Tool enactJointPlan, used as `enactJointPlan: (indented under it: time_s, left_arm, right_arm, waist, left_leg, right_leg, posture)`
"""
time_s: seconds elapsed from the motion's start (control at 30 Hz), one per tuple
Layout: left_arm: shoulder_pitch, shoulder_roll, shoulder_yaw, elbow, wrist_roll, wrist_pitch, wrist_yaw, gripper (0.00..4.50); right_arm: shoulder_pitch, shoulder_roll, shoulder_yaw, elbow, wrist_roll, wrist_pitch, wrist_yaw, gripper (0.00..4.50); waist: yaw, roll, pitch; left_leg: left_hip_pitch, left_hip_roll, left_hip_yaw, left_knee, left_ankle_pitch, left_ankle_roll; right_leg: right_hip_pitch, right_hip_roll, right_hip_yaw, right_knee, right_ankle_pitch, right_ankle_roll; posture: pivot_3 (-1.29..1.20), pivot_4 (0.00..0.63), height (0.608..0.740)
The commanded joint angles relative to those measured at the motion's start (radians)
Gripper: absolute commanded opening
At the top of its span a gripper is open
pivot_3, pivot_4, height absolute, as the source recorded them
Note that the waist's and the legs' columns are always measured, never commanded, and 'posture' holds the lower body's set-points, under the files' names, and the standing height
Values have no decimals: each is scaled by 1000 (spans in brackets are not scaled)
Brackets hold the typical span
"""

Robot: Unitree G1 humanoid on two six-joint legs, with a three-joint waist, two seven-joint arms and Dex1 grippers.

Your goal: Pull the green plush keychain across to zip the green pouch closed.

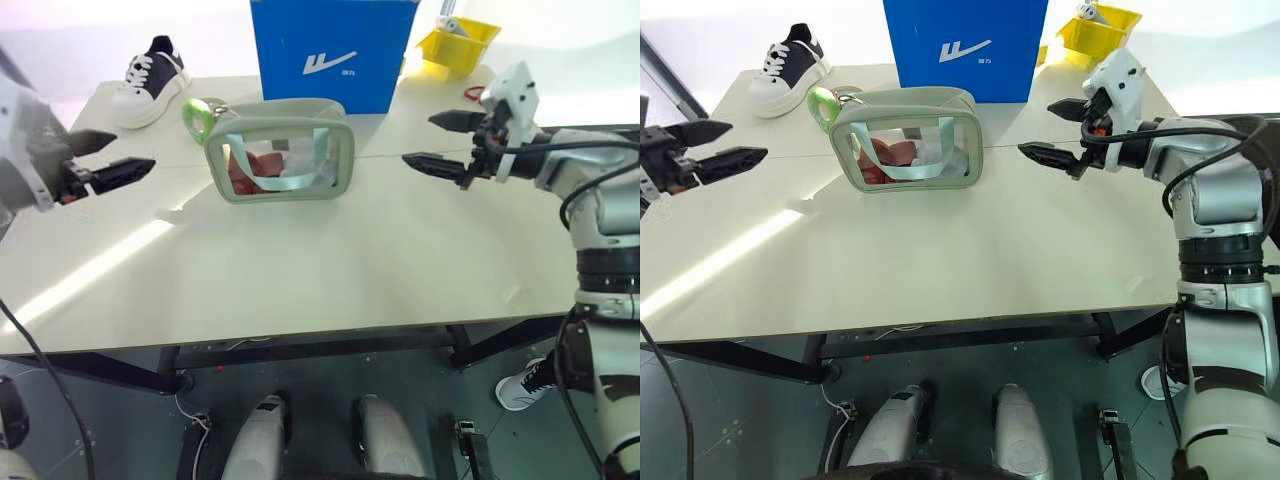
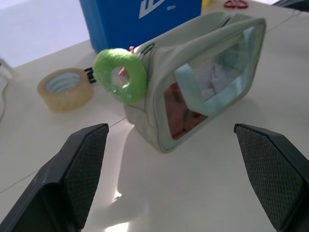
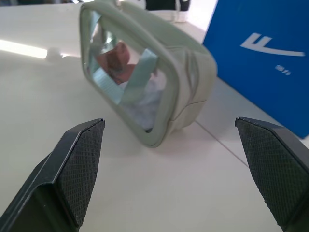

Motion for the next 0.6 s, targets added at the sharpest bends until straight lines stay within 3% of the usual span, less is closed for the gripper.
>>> enactJointPlan:
  time_s: [0.03,0.6]
  left_arm:
    - [-27,14,2,27,13,-25,-15,4446]
    - [-17,9,0,-73,-25,17,-24,4446]
  right_arm:
    - [-63,19,7,10,-11,-10,-1,4500]
    - [-124,83,43,134,-89,-114,-21,4500]
  waist:
    - [0,0,0]
    - [-2,0,0]
  left_leg:
    - [0,0,0,0,0,0]
    - [-3,0,1,0,0,0]
  right_leg:
    - [0,0,0,0,0,0]
    - [-4,0,1,2,2,4]
  posture:
    - [0,150,740]
    - [0,150,740]
